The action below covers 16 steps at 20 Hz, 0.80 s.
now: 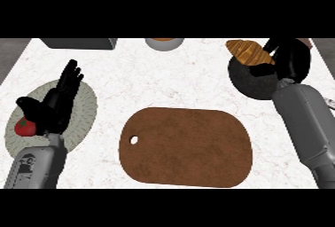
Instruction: Pick the croissant from the cutting board and place it in the pan
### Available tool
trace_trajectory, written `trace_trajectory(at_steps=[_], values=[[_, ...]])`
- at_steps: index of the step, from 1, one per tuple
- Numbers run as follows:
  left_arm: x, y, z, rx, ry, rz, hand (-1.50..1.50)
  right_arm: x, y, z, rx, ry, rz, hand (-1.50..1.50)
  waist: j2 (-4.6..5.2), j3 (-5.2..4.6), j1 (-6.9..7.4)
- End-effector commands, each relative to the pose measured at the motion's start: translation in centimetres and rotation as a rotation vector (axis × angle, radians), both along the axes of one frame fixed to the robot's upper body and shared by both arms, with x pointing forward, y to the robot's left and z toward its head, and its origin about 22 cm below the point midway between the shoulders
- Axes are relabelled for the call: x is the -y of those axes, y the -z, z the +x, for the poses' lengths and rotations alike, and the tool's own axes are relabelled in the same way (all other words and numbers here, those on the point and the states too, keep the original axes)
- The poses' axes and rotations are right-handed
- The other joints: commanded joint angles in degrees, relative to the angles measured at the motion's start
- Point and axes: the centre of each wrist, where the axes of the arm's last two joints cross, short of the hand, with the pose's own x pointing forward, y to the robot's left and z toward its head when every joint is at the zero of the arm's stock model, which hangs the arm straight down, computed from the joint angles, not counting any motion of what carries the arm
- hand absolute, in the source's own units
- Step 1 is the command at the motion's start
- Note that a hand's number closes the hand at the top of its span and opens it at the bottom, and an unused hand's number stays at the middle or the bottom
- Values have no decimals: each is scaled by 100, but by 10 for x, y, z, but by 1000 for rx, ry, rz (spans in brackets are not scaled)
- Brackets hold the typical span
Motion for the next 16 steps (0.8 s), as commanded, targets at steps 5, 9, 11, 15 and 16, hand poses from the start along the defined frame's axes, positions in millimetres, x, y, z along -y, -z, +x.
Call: trace_trajectory(at_steps=[5, 9, 11, 15, 16], values=[[12, -7, 3, 12, 29, 5, 0, 72, 22, 7, -7, 83, -21, 150, 60, 15, 172], [12, -1, 6, 35, 54, -1, 0, 91, 25, 4, -34, 99, 0, 150, 134, 21, 265], [12, -5, 5, 32, 50, 6, 0, 78, 48, -1, -38, 70, 147, 150, 126, 32, 268], [6, -10, 6, 36, 58, -3, 0, 79, 47, 2, -209, -33, 375, -150, 121, 34, 308], [-2, -11, 10, 32, 50, 8, 0, 83, 57, -4, -231, -57, 382, -150, 137, 33, 277]])
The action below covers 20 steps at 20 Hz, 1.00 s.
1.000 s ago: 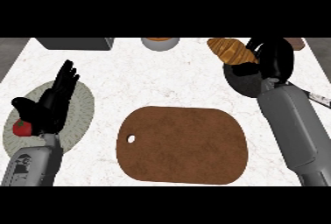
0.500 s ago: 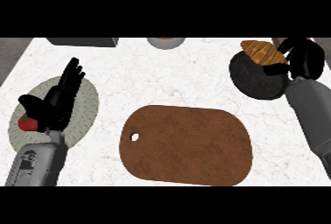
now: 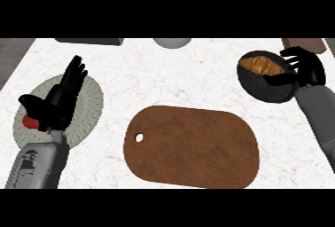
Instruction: Pick the croissant from the cutting board and place it in the pan
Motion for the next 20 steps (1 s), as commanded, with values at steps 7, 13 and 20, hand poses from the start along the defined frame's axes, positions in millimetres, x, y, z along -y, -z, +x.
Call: trace_trajectory(at_steps=[7, 13, 20], values=[[-4, -2, 4, -12, -9, -13, 0, 7, 27, -14, 98, -96, 182, -150, -18, 0, -38], [-4, 4, -1, -19, -32, -4, 0, 22, 26, -20, 355, -42, 319, -150, -88, -5, -178], [-29, 15, -15, -48, -90, 1, 0, 59, 54, -58, 363, -222, 547, -150, -232, -35, -488]])
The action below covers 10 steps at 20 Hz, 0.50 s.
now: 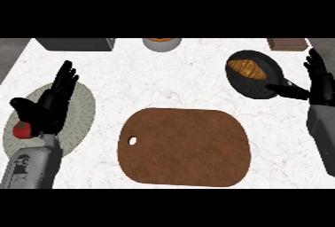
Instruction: Pick the croissant from the cutting board and place it in the pan
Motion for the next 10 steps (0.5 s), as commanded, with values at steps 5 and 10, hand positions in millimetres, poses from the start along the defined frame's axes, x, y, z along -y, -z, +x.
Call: trace_trajectory(at_steps=[5, 10], values=[[-6, 1, -21, -17, -45, 5, 0, 29, 20, -43, 78, -161, 103, -150, -139, -25, -266], [-14, 10, -18, -42, -90, 10, 0, 45, 10, -74, 81, -189, 70, -150, -162, -40, -406]])
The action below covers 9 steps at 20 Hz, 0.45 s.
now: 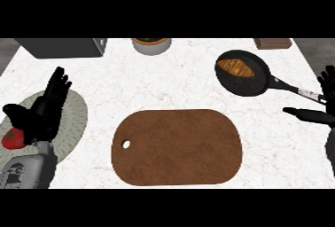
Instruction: Pick the croissant from the cutting board and place it in the pan
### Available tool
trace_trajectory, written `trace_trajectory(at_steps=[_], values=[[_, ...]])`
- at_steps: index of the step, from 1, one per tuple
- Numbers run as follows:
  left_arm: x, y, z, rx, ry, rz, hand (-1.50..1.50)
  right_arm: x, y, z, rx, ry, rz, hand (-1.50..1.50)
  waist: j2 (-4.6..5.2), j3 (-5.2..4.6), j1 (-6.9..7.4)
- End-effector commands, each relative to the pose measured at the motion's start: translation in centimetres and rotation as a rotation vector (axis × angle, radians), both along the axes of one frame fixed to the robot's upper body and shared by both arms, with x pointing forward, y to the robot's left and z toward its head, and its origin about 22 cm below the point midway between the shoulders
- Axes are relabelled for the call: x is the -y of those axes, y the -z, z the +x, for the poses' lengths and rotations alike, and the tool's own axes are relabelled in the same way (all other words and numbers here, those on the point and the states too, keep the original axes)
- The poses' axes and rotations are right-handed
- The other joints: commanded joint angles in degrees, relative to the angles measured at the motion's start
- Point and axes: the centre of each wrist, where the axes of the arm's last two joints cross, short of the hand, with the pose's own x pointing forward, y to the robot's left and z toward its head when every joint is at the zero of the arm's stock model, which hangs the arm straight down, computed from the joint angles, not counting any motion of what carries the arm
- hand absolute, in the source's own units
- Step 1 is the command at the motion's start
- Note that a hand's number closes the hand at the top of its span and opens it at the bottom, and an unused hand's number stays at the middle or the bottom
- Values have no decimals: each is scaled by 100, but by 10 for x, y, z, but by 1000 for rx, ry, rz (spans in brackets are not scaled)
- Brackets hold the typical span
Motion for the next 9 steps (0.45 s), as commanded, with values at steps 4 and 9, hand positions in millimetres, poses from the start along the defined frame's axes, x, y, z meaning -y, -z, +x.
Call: trace_trajectory(at_steps=[4, 9], values=[[-10, -9, 2, 3, -13, -8, 0, -7, -9, -46, 2, -45, 24, -150, -11, -10, -67], [-14, -17, 5, -11, 20, -4, 0, -27, -27, -95, -27, -14, -67, -150, 47, 2, 62]])
